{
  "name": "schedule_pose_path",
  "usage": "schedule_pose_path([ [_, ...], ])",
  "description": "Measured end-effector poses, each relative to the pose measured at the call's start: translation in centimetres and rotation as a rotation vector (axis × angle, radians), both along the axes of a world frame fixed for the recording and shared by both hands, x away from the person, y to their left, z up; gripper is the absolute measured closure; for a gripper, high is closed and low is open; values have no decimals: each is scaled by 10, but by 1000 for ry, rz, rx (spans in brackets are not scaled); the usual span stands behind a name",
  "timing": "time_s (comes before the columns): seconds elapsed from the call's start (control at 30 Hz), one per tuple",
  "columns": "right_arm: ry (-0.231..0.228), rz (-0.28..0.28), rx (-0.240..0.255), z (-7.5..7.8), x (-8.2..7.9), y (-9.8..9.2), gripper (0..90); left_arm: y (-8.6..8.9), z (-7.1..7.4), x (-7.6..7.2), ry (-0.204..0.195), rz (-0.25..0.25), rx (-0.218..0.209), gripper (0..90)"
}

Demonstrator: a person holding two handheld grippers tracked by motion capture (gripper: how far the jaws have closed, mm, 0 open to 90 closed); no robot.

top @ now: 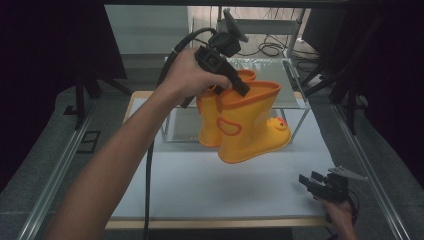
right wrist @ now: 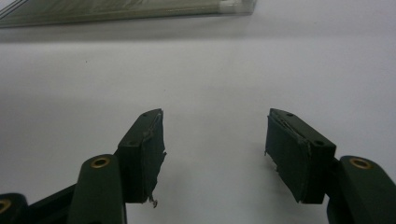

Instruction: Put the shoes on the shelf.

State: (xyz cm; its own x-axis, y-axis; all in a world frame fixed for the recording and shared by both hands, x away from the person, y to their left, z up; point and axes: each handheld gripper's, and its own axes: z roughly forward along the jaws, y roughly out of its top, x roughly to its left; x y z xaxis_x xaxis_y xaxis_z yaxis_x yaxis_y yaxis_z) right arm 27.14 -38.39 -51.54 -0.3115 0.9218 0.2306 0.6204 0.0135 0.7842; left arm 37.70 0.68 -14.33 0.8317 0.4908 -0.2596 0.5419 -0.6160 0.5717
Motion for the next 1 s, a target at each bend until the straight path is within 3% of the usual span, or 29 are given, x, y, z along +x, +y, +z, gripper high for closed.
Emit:
schedule_pose_path([
  [0.23, 1, -1, -1, -1, 0, -1, 368, -7, 24, 21, -8, 61, -19, 826],
  [0.43, -3, -13, 11, 0, 0, -4, 368, -11, 31, 47, -22, 163, -28, 826],
  [0.6, -2, -15, 15, -1, 0, -5, 368, -10, 29, 70, -30, 266, -35, 826],
  [0.77, -4, -13, 15, -1, 1, -5, 368, -15, 22, 93, -54, 389, -12, 826],
  [0.83, -5, -15, 15, -1, 1, -5, 368, -19, 17, 101, -61, 414, 9, 826],
  [1.0, -9, -19, 26, 1, 0, -7, 368, -19, 8, 119, -55, 487, 16, 826],
])
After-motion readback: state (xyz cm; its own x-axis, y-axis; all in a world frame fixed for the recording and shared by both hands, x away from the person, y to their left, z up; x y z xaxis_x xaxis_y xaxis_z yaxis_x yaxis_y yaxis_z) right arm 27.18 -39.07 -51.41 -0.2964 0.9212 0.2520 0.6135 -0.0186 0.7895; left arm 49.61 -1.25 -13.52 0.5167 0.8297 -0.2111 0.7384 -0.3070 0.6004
